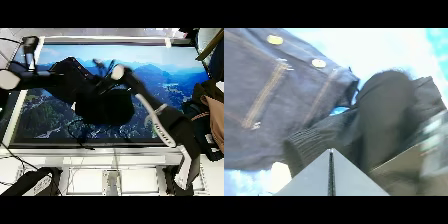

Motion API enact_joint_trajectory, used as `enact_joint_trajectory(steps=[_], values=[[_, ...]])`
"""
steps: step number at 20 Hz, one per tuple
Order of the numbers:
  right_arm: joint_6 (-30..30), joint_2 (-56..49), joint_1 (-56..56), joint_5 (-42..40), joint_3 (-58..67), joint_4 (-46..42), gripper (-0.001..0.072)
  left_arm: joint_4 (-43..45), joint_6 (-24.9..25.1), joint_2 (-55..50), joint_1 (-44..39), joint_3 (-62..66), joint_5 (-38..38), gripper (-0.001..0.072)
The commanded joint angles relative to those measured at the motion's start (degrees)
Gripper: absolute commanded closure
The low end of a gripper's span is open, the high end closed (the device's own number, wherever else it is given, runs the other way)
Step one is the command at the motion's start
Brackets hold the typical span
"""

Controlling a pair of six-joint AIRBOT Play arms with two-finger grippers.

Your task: Fold the clothes and pants, and hang the long-sleeved shirts on hangers.

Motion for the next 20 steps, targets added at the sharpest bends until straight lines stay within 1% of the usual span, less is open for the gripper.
enact_joint_trajectory(steps=[1, 2, 3, 4, 6, 9, 10, 11, 13, 15, 16, 17, 18, 20], values=[[0.33, -4.96, 7.1, -11.54, 0.02, -0.04, 0.0694, 1.14, 0.68, 4.0, 2.95, -0.07, -3.08, 0.0687], [0.2, -5.14, 7.87, -10.97, 0.02, -0.11, 0.0578, 1.25, 0.68, 4.04, 2.95, -0.07, -3.15, 0.0686], [0.11, -4.98, 8.0, -9.2, 0.2, -0.09, 0.0299, 1.29, 0.68, 4.0, 2.97, -0.07, -3.41, 0.0687], [0.11, -4.96, 7.69, -4.44, 1.49, -0.68, 0.0199, 1.66, 0.66, 4.0, 2.97, -0.07, -3.78, 0.0687], [0.07, -4.44, 5.44, 7.91, 4.39, -5.4, 0.0201, 1.66, 0.66, 4.0, 2.97, -0.07, -4.55, 0.0687], [-0.81, -0.35, -0.79, 24.65, 4.46, -19.12, 0.0201, 1.66, 0.63, 4.0, 2.97, -0.07, -5.99, 0.0687], [-2.34, 1.38, -3.45, 28.13, 4.39, -23.47, 0.0201, 1.66, 0.63, 4.0, 2.97, -0.07, -6.45, 0.0687], [-3.89, 2.95, -6.05, 29.7, 4.39, -26.45, 0.0201, 1.66, 0.63, 4.0, 2.97, -0.07, -6.78, 0.0687], [-5.75, 5.95, -12.37, 29.46, 4.09, -28.37, 0.0201, 1.66, 0.5, 4.0, 2.97, -0.07, -6.93, 0.0687], [-5.73, 7.78, -19.54, 28.35, 1.62, -27.82, 0.0201, 1.64, 0.44, 4.0, 2.95, -0.07, -6.93, 0.0687], [-5.53, 7.82, -23.28, 28.65, -0.17, -25.77, 0.0202, 1.62, 0.44, 4.0, 2.95, -0.07, -6.93, 0.0687], [-5.25, 7.69, -26.51, 28.3, -2.56, -21.66, 0.0202, 1.62, 0.44, 4.0, 2.95, -0.07, -6.91, 0.0687], [-5.25, 7.61, -29.73, 26.1, -5.9, -15.52, 0.0202, 1.62, 0.44, 4.0, 2.95, -0.07, -6.93, 0.0687], [-5.77, 7.1, -34.38, 19.47, -12.76, -2.97, 0.0201, 1.31, 0.44, 4.0, 2.95, -0.07, -6.93, 0.0687]])
